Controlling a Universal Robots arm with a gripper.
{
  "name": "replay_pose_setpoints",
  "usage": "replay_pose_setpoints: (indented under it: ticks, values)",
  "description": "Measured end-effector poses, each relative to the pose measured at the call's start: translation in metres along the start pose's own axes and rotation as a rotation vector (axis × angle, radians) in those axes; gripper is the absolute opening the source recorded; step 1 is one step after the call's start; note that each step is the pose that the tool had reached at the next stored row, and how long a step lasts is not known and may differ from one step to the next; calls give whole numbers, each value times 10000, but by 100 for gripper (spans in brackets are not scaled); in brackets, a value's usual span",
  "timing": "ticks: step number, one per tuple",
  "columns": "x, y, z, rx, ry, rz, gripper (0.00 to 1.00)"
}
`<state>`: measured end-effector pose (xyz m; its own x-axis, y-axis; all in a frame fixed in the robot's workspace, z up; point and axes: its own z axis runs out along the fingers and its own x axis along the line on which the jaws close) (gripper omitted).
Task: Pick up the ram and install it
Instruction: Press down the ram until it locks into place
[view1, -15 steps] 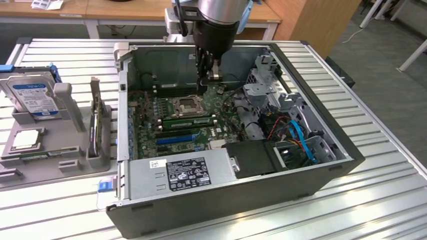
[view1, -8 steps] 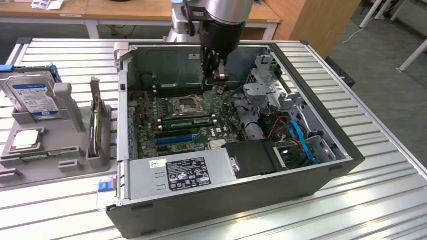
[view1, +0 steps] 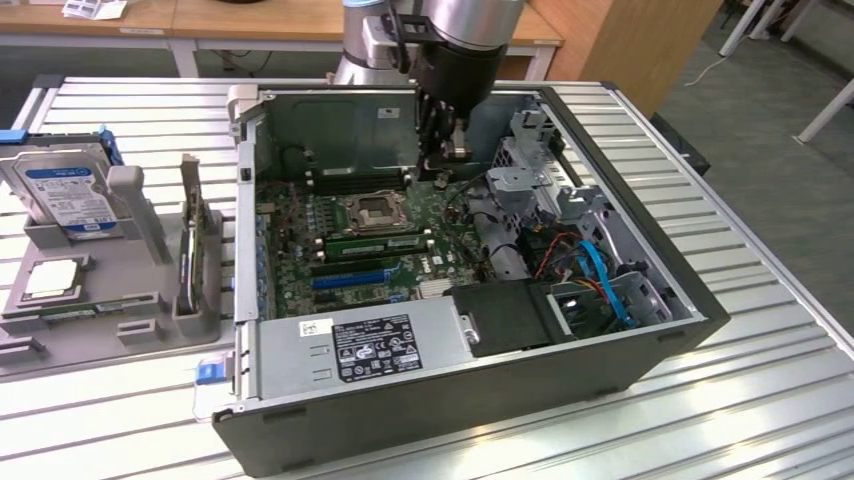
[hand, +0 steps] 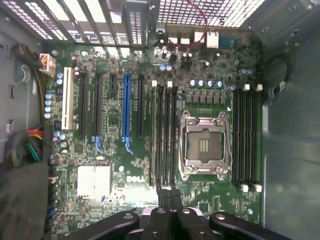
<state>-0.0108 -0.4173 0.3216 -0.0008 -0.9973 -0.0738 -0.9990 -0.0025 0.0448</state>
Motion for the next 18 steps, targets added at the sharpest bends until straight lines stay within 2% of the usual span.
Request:
replay_pose_setpoints:
  ticks: [7, 18]
  values:
    - [0, -78, -3, 0, -1, 0, 10]
    - [2, -81, 32, 0, 0, 1, 10]
